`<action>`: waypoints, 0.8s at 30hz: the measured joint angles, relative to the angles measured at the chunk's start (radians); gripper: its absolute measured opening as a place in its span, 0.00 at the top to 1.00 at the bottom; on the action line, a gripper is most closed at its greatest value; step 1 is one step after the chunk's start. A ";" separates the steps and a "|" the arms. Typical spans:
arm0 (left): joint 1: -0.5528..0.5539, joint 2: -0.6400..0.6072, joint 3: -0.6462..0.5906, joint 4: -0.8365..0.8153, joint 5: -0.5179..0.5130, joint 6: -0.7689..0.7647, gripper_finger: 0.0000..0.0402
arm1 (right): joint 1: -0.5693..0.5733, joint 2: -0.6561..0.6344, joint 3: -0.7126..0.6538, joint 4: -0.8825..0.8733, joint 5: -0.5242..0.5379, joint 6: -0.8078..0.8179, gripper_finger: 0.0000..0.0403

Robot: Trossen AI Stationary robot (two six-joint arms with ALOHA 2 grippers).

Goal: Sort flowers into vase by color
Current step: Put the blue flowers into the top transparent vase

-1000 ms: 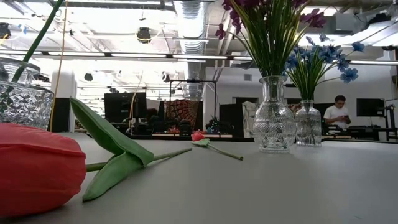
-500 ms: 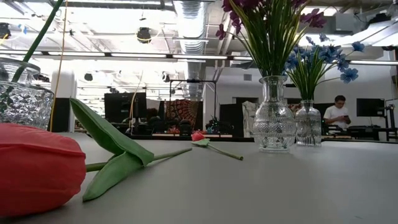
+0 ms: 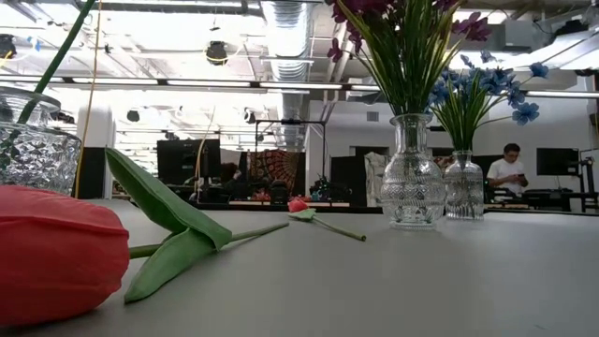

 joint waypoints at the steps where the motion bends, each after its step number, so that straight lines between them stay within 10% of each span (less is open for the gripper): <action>1: 0.000 0.000 0.000 0.000 -0.002 0.000 0.98 | 0.000 0.000 0.000 0.000 -0.002 0.000 0.78; 24: 0.041 -0.021 0.000 0.009 0.005 0.399 0.78 | 0.105 -0.008 -0.002 0.054 0.150 0.080 0.88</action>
